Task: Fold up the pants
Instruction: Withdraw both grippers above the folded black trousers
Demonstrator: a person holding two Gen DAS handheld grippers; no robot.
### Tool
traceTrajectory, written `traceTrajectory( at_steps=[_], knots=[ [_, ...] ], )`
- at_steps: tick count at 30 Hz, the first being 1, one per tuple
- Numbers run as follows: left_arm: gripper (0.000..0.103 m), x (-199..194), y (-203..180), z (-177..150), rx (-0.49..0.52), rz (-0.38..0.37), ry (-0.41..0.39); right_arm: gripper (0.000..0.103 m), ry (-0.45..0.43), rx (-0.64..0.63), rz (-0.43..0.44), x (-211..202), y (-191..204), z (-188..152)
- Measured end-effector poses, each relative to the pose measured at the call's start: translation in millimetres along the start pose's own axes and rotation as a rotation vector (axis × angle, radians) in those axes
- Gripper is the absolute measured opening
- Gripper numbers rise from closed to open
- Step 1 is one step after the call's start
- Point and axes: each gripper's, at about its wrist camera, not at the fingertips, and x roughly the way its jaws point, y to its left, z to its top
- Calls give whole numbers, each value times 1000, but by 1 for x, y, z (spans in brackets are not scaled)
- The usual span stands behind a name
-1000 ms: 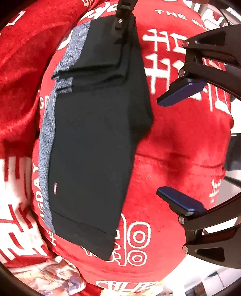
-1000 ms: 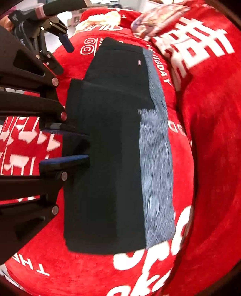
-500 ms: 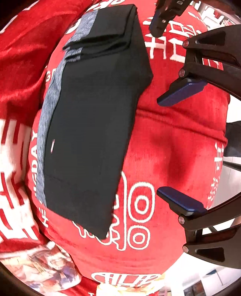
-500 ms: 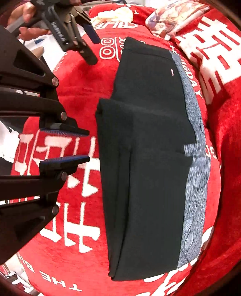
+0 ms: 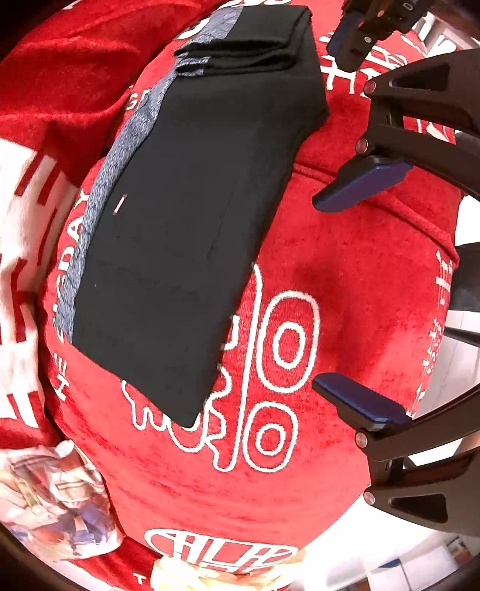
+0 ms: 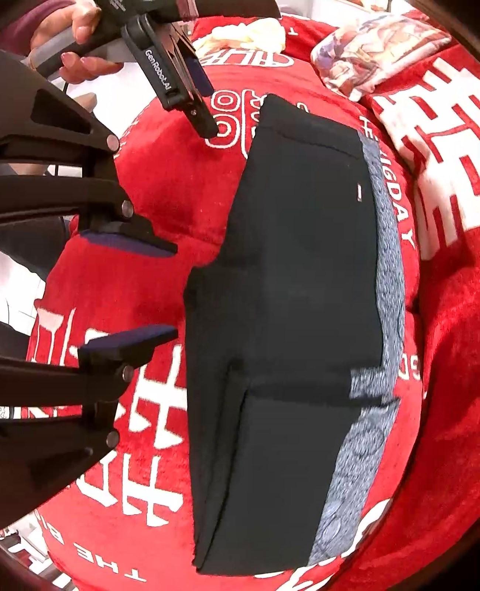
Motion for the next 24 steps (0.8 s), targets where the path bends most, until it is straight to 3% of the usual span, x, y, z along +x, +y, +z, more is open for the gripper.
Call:
traceTrajectory(
  at_steps=[4, 6, 15, 24],
  knots=[
    [90, 3, 6, -1, -6, 3, -1, 60, 12, -19, -4, 6, 12, 4],
    [103, 6, 9, -1, -11, 1, 10, 68, 11, -30, -8, 7, 16, 6],
    [103, 11, 15, 2, -16, -4, 26, 90, -54, -101, -63, 8, 33, 8],
    [103, 22, 18, 12, -35, -1, 39, 91, 14, -85, -50, 16, 31, 10]
  ],
)
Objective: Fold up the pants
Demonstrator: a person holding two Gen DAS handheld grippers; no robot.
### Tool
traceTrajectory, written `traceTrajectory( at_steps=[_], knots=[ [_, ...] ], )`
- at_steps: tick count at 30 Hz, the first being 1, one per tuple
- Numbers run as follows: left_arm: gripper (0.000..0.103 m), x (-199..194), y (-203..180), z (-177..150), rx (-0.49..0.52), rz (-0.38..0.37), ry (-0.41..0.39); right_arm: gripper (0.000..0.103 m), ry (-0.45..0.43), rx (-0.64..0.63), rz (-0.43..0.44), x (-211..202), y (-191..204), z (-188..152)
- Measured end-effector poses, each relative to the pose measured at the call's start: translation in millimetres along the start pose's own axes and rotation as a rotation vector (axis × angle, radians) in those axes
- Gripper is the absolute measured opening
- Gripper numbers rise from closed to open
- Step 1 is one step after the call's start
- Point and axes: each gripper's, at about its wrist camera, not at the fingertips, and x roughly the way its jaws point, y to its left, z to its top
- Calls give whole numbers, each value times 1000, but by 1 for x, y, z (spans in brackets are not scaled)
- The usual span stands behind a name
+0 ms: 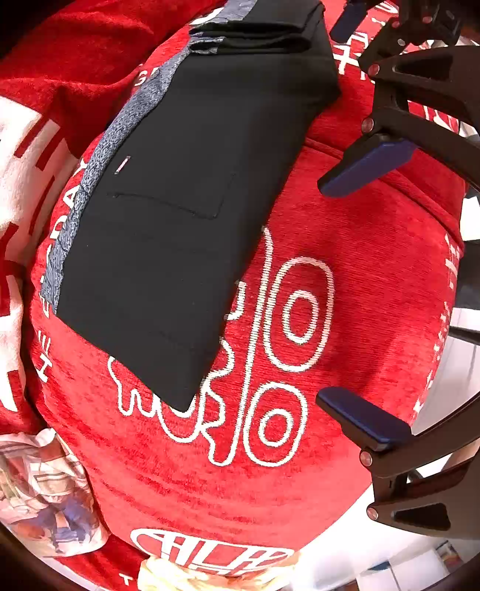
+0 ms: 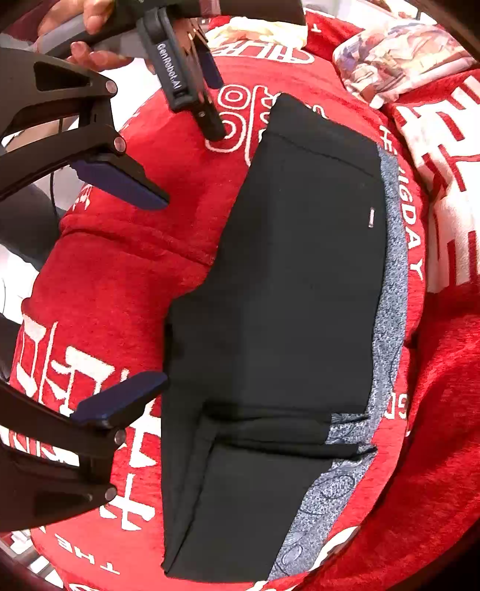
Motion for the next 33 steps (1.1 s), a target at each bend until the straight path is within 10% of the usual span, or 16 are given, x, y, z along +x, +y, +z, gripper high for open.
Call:
traceTrajectory(
  at_steps=[16, 27, 33],
  knots=[
    [103, 3, 10, 8, -19, -49, 2, 91, 56, 75, 43, 11, -12, -1],
    [103, 16, 60, 36, -245, -530, -76, 91, 60, 85, 132, 12, -19, -1],
    [103, 27, 52, 45, -292, -626, -99, 91, 76, 71, 138, 21, -19, -3]
  ],
)
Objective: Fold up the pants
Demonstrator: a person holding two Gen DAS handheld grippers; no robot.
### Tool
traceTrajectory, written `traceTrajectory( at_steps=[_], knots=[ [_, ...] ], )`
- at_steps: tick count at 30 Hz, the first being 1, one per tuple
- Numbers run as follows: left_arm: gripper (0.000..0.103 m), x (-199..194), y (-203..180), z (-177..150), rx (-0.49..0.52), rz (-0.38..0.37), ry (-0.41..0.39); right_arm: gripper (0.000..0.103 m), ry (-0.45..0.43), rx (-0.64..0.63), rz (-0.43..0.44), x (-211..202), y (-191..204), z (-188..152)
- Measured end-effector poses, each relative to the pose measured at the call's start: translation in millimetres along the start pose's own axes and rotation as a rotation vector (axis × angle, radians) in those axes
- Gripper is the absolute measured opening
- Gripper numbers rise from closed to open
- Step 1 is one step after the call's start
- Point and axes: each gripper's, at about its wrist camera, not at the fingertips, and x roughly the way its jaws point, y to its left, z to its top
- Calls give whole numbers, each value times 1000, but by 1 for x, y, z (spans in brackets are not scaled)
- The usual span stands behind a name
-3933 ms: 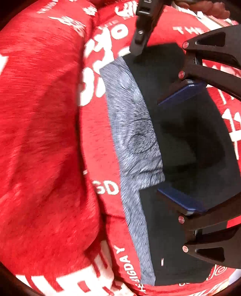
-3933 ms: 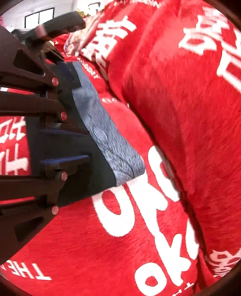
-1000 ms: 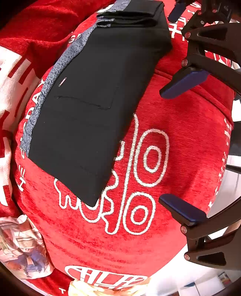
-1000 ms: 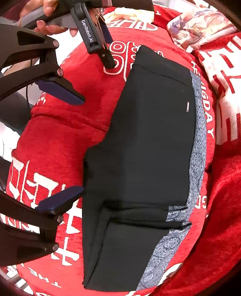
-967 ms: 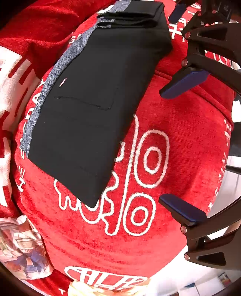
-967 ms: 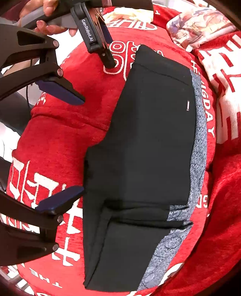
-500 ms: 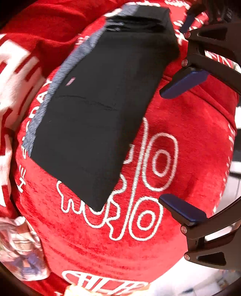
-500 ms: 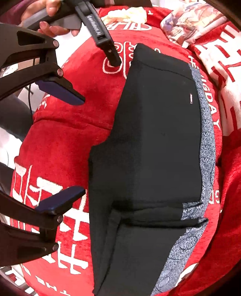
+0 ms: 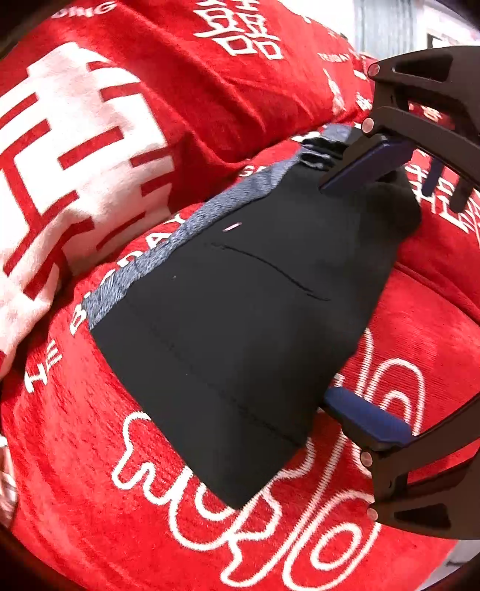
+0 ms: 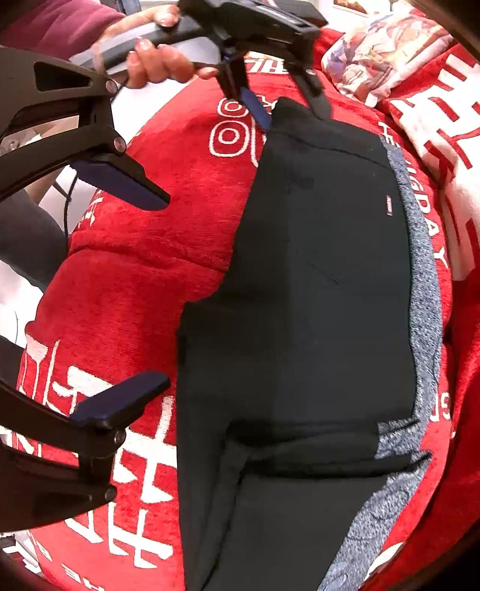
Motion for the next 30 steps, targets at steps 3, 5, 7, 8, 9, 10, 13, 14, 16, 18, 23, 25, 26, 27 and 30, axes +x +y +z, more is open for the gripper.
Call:
traceTrajectory(
  at_steps=[3, 5, 7, 8, 9, 10, 13, 14, 16, 18, 23, 25, 26, 27, 30],
  knots=[
    [103, 2, 13, 2, -60, -33, -22, 91, 10, -8, 3, 4, 1, 1],
    [103, 0, 17, 3, -79, -50, -43, 91, 12, -15, 1, 5, 4, 2],
    [103, 3, 14, 5, -76, -35, -48, 91, 14, -18, 3, 6, 4, 4],
    [103, 4, 11, 5, -72, -23, -48, 91, 14, -19, 2, 6, 5, 5],
    [103, 4, 8, 5, -67, -13, -47, 91, 13, -21, 2, 5, 6, 6],
    [103, 3, 5, 5, -64, -19, -47, 91, 11, -22, 2, 3, 6, 8],
    [103, -14, -7, 4, -37, -113, -84, 91, -15, -32, 9, -7, 9, 12],
    [103, -17, -10, 5, -24, -142, -96, 91, -25, -37, 13, -10, 10, 14],
    [103, -12, -8, 9, -26, -127, -92, 91, -44, -45, 8, -15, 10, 20],
    [103, 3, 5, 15, -77, -76, -59, 91, -49, -48, 4, -17, 10, 27],
    [92, 11, -4, 21, -64, 56, -73, 91, -91, -67, -5, -30, 13, 57],
    [49, 13, -18, 18, 33, 193, -90, 91, -117, -92, -9, -41, 18, 75],
    [41, 16, -29, 15, 124, 292, -93, 91, -129, -104, -8, -46, 21, 84],
    [40, 18, -35, 13, 172, 326, -98, 91, -144, -123, -7, -54, 26, 97],
    [38, 22, -64, -4, 411, 463, -159, 91, -170, -171, 20, -73, 43, 127]
  ],
)
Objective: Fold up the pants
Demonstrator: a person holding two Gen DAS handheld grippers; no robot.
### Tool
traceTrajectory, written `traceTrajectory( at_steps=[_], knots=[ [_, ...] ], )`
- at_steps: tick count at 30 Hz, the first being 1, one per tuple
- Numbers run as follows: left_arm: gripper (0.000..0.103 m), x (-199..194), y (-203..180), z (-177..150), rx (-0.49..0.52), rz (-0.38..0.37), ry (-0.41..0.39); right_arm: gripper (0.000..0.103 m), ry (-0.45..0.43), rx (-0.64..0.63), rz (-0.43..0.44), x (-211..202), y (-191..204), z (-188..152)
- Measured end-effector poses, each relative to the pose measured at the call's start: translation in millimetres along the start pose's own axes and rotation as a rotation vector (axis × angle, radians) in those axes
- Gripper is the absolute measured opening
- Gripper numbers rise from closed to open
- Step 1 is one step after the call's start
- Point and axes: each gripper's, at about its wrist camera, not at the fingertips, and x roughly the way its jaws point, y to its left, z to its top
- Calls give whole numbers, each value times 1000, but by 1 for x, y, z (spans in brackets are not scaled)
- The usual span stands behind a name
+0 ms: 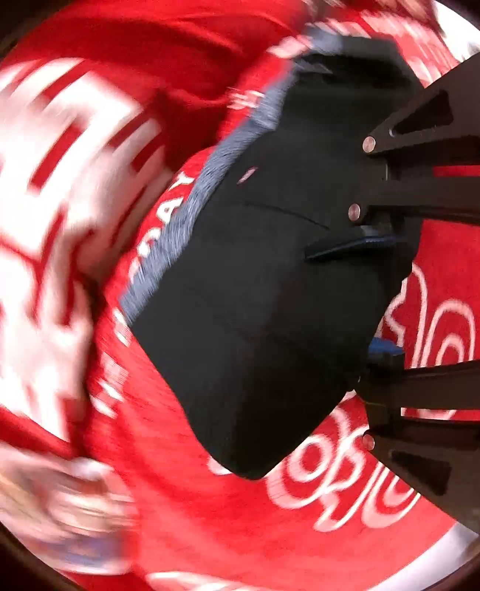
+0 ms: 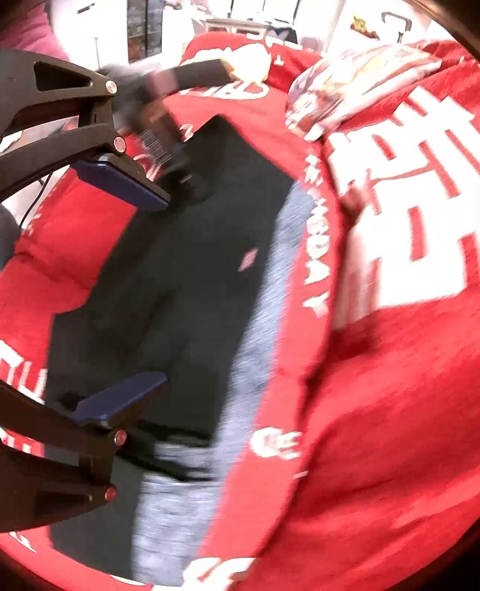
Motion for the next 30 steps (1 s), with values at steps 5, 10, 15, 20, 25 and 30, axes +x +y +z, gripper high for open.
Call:
traceTrajectory(
  at_steps=[5, 10, 15, 20, 25, 30],
  knots=[
    [38, -7, -50, -27, 392, 226, -130, 91, 71, -56, 79, 5, 29, 54],
    [38, -9, -56, -35, 493, 284, -159, 91, 228, -150, 115, 38, 77, 84],
    [38, -7, -63, -37, 532, 319, -175, 91, 378, -275, 71, 77, 120, 86],
    [38, -6, -67, -40, 559, 335, -187, 91, 446, -302, 76, 103, 146, 87],
    [38, -7, -74, -47, 603, 367, -211, 91, 547, -327, 63, 130, 159, 86],
    [38, -12, -81, -51, 634, 381, -232, 54, 656, -248, 38, 155, 141, 78]
  ],
)
